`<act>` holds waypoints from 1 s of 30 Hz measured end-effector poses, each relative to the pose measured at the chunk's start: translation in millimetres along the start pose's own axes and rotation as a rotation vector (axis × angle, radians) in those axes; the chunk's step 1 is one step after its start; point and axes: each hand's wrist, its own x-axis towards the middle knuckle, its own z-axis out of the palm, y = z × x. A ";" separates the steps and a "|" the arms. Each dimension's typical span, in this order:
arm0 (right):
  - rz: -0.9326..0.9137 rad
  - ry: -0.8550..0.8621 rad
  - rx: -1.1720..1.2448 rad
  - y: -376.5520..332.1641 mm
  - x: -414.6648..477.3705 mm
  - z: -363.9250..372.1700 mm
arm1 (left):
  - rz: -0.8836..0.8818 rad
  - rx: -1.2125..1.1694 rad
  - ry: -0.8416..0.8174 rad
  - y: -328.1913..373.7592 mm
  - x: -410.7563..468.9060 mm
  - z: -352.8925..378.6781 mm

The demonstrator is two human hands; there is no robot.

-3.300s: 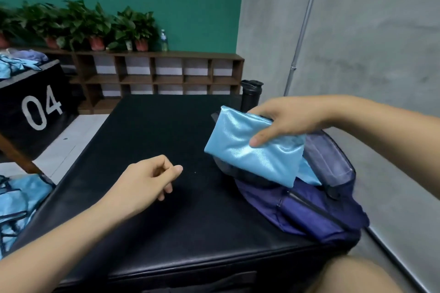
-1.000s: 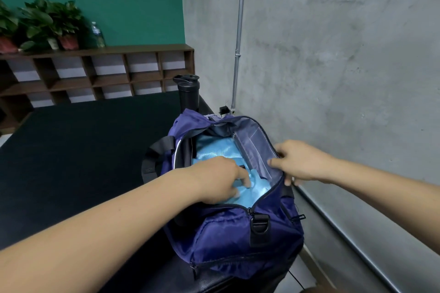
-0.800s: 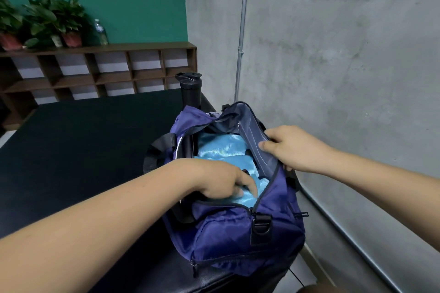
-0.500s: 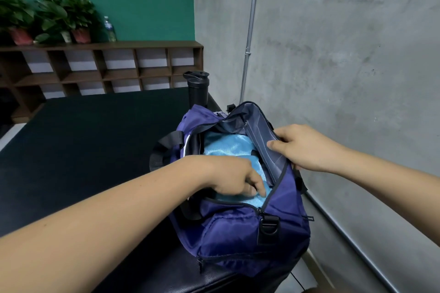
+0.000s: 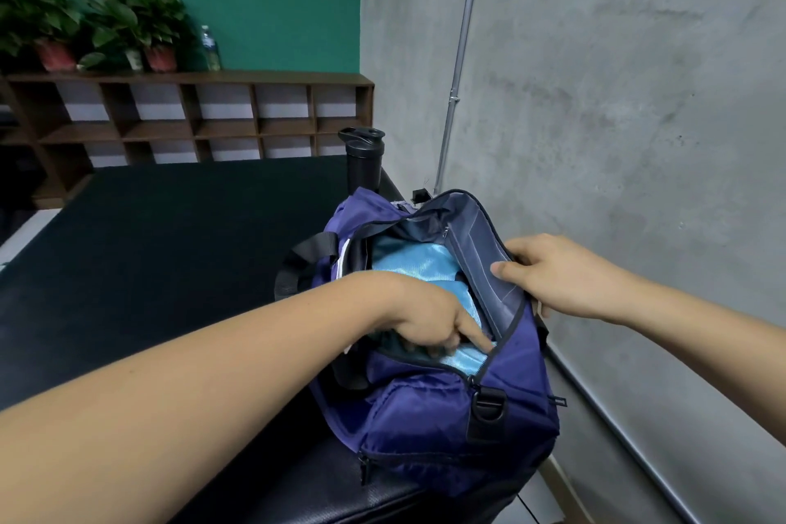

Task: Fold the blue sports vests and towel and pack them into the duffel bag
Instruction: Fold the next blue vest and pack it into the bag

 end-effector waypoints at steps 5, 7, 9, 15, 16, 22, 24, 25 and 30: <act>0.002 0.006 0.054 6.3 -0.9 3.7 | -0.109 -0.189 0.073 -21.2 -21.3 -16.2; -0.002 0.011 0.033 5.0 0.1 6.0 | -0.166 -0.258 0.019 -28.0 -22.1 -18.5; -0.007 -0.006 0.023 1.4 -0.4 8.4 | -0.267 -0.214 -0.036 -32.2 -18.5 -15.4; 0.000 -0.030 -0.065 -2.4 1.5 14.0 | -0.366 -0.143 -0.073 -29.2 -22.4 -10.4; 0.006 -0.012 -0.086 -2.1 2.2 13.5 | -0.347 -0.178 -0.049 -26.6 -28.5 -14.5; -0.087 0.250 0.007 -8.7 3.6 9.7 | -0.135 -0.171 0.378 -13.4 -98.5 -31.2; -0.149 0.303 0.031 -20.7 5.8 12.3 | -0.114 -0.172 0.486 -21.0 -126.4 -26.9; -0.179 0.320 0.052 -29.5 6.9 15.2 | -0.114 -0.181 0.528 -26.8 -140.1 -22.7; -0.336 0.329 0.196 -93.6 6.9 40.2 | -0.238 -0.202 0.653 -64.4 -205.2 10.9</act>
